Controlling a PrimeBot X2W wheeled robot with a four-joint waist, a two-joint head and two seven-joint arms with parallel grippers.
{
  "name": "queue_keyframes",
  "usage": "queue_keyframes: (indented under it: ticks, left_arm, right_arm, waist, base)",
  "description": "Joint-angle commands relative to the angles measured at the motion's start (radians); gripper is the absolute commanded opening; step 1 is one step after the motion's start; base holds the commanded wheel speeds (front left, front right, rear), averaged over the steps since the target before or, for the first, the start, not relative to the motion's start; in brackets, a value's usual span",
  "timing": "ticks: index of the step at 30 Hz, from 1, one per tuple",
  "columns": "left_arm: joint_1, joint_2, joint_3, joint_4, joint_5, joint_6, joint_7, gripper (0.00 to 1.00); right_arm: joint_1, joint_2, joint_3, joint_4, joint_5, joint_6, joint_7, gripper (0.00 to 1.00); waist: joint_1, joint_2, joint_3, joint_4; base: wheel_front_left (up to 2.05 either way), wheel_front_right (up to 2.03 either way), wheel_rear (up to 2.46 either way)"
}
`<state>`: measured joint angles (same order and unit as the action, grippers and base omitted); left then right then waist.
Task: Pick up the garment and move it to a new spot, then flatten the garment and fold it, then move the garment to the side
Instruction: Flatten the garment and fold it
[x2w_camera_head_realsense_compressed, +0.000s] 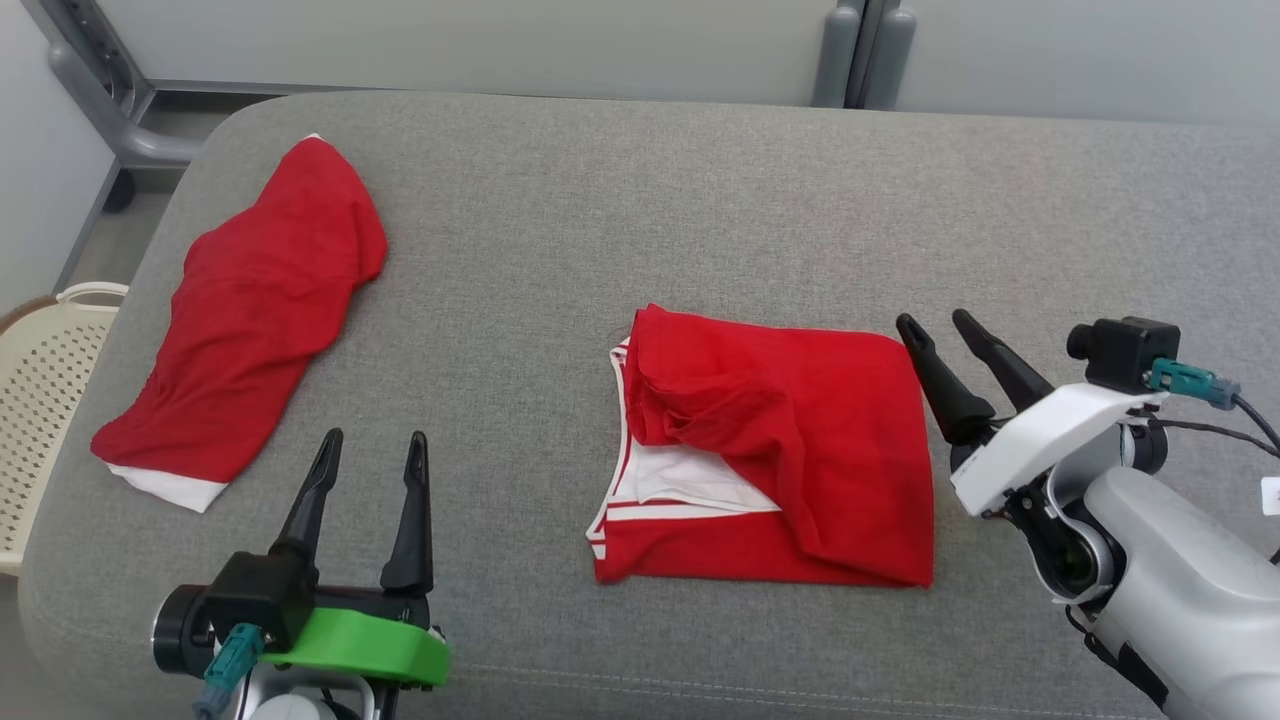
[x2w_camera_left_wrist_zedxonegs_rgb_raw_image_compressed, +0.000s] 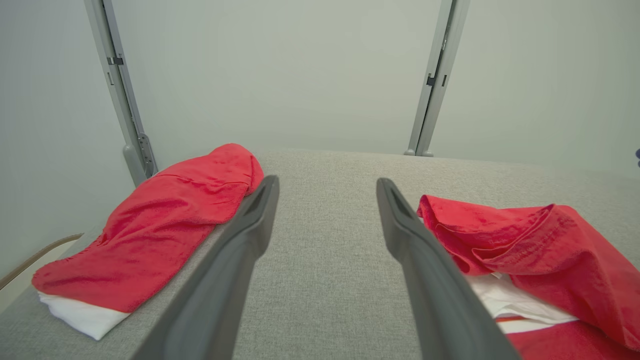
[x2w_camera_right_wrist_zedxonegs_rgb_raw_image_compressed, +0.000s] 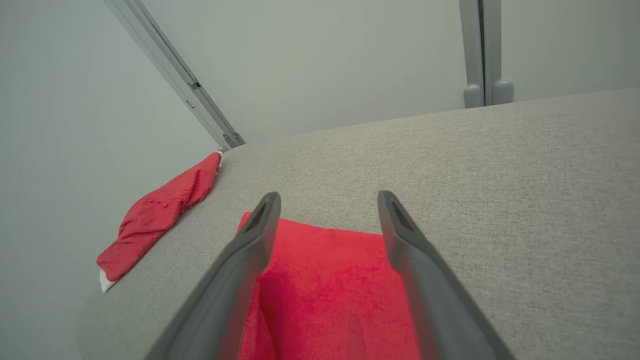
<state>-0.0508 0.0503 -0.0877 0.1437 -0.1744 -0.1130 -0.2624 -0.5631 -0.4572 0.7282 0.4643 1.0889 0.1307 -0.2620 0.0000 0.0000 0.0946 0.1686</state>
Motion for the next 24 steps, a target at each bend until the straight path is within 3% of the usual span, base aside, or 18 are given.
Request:
queue_keyframes:
  ticks: [1,8,14,15,17,24]
  left_arm:
    - [0.01,0.001,0.005,-0.002,0.006,0.004,-0.002,1.0]
    - [0.009,0.001,0.004,-0.006,0.008,0.003,-0.002,1.0]
    - [0.01,0.001,0.004,-0.008,0.009,0.004,-0.002,1.0]
    - [0.01,0.001,0.004,-0.009,0.009,0.005,-0.002,1.0]
    - [0.01,0.001,0.003,-0.011,0.009,0.006,-0.002,1.0]
    - [-0.001,0.001,-0.002,-0.01,0.005,0.006,-0.002,1.0]
  right_arm:
    - [0.036,0.007,-0.033,0.006,-0.046,0.0,-0.004,1.0]
    - [0.085,0.035,-0.113,0.033,-0.2,0.0,-0.004,1.0]
    - [0.087,0.058,-0.12,0.058,-0.319,0.0,-0.004,1.0]
    - [0.081,0.061,-0.118,0.067,-0.339,0.0,-0.004,0.56]
    - [0.065,0.07,-0.122,0.084,-0.37,0.0,-0.004,0.0]
    - [0.008,0.113,-0.08,0.168,-0.47,0.0,-0.004,0.0]
  waist:
    - [0.0,0.0,0.0,-0.006]
    - [0.0,0.0,-0.002,-0.012]
    - [0.0,0.0,-0.002,-0.008]
    - [0.0,0.0,-0.002,-0.006]
    - [0.0,0.0,-0.002,-0.003]
    - [0.0,0.0,0.007,0.011]
  base:
    - [0.0,0.0,0.0]
    - [0.0,0.0,0.0]
    - [0.0,0.0,0.0]
    - [0.0,0.0,0.0]
    - [0.0,0.0,0.0]
    - [0.0,0.0,0.0]
